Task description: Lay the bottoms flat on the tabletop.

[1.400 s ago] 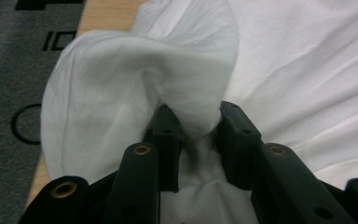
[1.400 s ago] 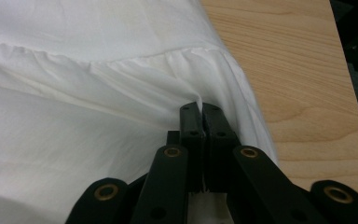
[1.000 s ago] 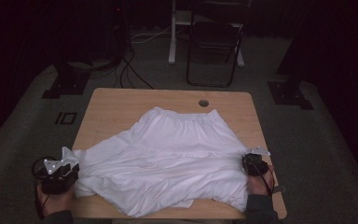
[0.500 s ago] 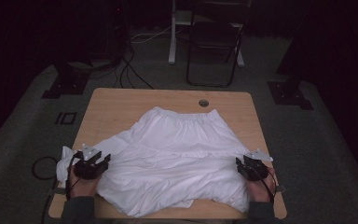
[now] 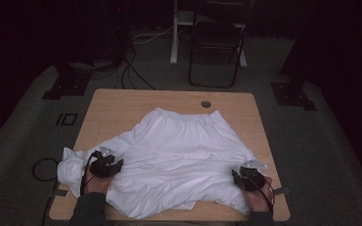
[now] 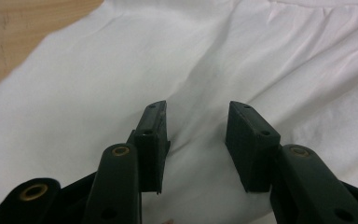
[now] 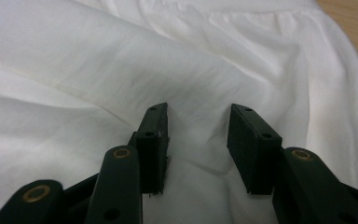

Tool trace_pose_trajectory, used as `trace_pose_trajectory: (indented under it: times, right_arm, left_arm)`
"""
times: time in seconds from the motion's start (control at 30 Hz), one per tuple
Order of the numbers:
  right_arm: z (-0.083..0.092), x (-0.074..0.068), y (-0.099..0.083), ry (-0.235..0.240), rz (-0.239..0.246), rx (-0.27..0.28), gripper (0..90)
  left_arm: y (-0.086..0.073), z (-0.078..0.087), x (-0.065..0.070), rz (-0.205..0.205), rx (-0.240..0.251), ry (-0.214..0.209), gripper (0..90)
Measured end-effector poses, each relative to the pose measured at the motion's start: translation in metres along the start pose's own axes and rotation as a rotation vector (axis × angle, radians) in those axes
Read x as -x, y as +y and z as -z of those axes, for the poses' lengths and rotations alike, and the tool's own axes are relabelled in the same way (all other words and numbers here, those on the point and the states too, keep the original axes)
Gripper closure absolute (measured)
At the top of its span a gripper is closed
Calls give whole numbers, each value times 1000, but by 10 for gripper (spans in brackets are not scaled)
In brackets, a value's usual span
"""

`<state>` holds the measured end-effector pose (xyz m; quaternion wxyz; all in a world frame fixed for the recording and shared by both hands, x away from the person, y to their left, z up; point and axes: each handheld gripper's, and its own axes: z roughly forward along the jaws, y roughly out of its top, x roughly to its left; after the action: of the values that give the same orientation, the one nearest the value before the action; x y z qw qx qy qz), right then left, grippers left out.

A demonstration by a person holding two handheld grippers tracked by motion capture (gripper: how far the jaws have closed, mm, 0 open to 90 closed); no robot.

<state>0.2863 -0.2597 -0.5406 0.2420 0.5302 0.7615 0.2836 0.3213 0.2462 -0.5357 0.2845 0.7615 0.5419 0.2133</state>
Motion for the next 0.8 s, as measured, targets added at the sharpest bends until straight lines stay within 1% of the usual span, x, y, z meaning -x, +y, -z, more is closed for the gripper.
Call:
trace_pose_trajectory:
  times: [0.03, 0.07, 0.17, 0.3, 0.5, 0.53, 0.6, 0.8]
  right_arm:
    - [0, 0, 0, 4, -6, -1, 583]
    - [1, 1, -1, 7, -10, -6, 591]
    - [3, 1, -2, 20, -14, -12, 630]
    - [6, 1, -5, 28, -16, -17, 683]
    - [11, 3, -10, 33, -18, -21, 740]
    - [11, 3, -10, 33, -20, -20, 746]
    - [12, 3, -11, 31, -19, -23, 756]
    - [16, 3, -15, 26, -17, -28, 775]
  left_arm:
    - [-1, 0, 0, 7, 4, -8, 603]
    - [-2, 1, 1, 11, 9, -18, 642]
    - [-5, 4, 5, 3, 11, -16, 733]
    - [-11, 8, 10, 18, 13, -20, 794]
    - [-18, 14, 17, 20, 11, -22, 821]
    - [-22, 16, 19, 33, 23, -30, 823]
    - [-26, 19, 20, 47, 30, -41, 825]
    - [-37, 27, 27, 54, 44, -45, 825]
